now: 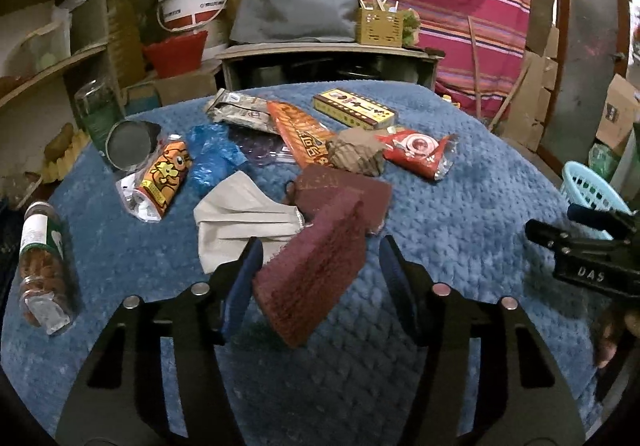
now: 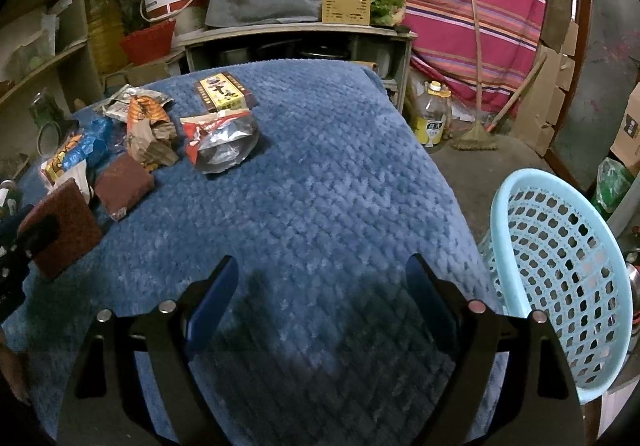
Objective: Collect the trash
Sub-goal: 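Grasp the maroon scouring pad with the left tool while the right tool grasps the red chip bag, then carry the scouring pad and red chip bag over the blue basket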
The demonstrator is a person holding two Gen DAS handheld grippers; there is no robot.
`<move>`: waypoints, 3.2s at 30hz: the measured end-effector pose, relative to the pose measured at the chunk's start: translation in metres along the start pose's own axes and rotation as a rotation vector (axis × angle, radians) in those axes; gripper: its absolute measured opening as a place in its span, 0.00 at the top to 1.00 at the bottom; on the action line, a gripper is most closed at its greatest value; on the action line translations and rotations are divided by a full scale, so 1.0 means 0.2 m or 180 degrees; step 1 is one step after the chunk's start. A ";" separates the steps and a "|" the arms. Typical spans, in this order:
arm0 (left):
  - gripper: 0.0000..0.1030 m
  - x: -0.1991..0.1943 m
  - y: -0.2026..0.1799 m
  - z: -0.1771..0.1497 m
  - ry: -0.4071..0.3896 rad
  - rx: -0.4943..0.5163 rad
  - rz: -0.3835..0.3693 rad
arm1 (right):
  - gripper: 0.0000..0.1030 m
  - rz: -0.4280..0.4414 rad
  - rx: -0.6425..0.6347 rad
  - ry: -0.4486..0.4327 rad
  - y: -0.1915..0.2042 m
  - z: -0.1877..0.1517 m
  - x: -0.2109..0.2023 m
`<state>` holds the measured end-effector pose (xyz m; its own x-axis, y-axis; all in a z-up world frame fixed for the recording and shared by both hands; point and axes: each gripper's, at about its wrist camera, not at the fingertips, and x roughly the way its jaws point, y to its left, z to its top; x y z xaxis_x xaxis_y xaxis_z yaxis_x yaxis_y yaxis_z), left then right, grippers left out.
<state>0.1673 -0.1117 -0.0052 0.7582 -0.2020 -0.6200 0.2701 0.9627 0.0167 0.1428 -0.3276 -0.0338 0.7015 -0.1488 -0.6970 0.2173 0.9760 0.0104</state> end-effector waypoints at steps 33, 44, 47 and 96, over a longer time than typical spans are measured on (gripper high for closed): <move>0.87 -0.17 0.33 0.12 -0.0624 -0.0308 0.0339 | 0.18 0.0018 -0.0234 -0.0245 0.28 0.35 0.13; 0.87 -0.07 0.43 0.12 -0.0538 -0.0368 0.0452 | 0.28 0.0074 -0.0104 0.0151 0.35 0.45 0.46; 0.87 -0.06 0.43 0.12 -0.0527 -0.0358 0.0444 | 0.40 0.0193 -0.0099 0.0204 0.36 0.42 0.48; 0.87 -0.28 -1.19 0.31 -0.0717 0.0670 -0.0756 | 0.94 -0.0481 0.0853 -0.0250 -1.27 0.09 -0.36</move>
<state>0.0984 -0.3405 0.0738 0.7649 -0.4718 -0.4386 0.5519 0.8311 0.0683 0.0492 -0.5673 0.0254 0.6956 -0.3110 -0.6476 0.4869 0.8669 0.1066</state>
